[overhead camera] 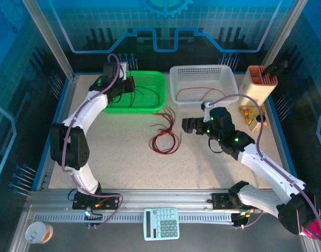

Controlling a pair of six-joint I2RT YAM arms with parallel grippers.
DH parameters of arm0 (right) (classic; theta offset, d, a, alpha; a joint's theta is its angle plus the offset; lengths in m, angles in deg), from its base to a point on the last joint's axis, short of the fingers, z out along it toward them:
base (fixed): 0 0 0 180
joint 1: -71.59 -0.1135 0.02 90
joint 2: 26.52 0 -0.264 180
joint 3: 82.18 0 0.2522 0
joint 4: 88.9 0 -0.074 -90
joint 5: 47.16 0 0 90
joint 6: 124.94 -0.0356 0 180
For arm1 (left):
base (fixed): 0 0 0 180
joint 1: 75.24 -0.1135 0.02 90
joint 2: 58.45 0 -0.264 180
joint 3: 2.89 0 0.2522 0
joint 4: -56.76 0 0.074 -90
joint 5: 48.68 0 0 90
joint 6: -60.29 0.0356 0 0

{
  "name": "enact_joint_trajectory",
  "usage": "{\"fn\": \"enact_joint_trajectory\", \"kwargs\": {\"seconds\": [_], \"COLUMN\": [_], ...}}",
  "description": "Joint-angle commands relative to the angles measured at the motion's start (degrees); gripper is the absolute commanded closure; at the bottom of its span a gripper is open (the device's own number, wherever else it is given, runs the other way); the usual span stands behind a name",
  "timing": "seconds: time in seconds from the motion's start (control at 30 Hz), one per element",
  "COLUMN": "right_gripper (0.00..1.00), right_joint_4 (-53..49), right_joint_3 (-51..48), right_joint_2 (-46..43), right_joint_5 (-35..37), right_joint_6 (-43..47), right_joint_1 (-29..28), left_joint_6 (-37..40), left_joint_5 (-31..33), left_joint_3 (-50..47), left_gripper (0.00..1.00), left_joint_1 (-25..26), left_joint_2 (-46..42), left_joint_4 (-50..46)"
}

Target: Untangle the cables

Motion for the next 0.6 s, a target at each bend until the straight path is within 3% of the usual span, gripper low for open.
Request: {"fn": "enact_joint_trajectory", "kwargs": {"seconds": [0.0,0.17,0.47,0.53,0.57], "right_gripper": [0.0,0.0,0.0,0.0,0.0], "right_joint_4": [0.0,1.7,-1.2,-1.8,-2.1], "right_joint_3": [2.3,1.9,3.1,3.1,3.1], "right_joint_2": [1.5,1.8,-0.2,-0.5,-0.5], "right_joint_5": [-8.2,-10.3,-6.2,-5.9,-5.7], "right_joint_6": [0.4,-1.2,-1.2,-0.9,-0.7], "right_joint_1": [-0.5,-2.4,-4.7,-4.7,-4.8], "left_joint_6": [2.6,1.5,1.2,1.0,1.0], "left_joint_5": [3.5,7.0,10.4,11.3,11.7], "left_joint_3": [5.5,11.4,24.4,26.0,26.1], "left_gripper": [1.0,1.0,0.95,0.91,0.84], "left_joint_1": [-0.2,0.2,4.6,4.9,5.0], "left_joint_2": [3.5,10.2,24.4,25.9,26.1], "left_joint_4": [-8.8,-15.1,-26.6,-28.1,-28.3]}}
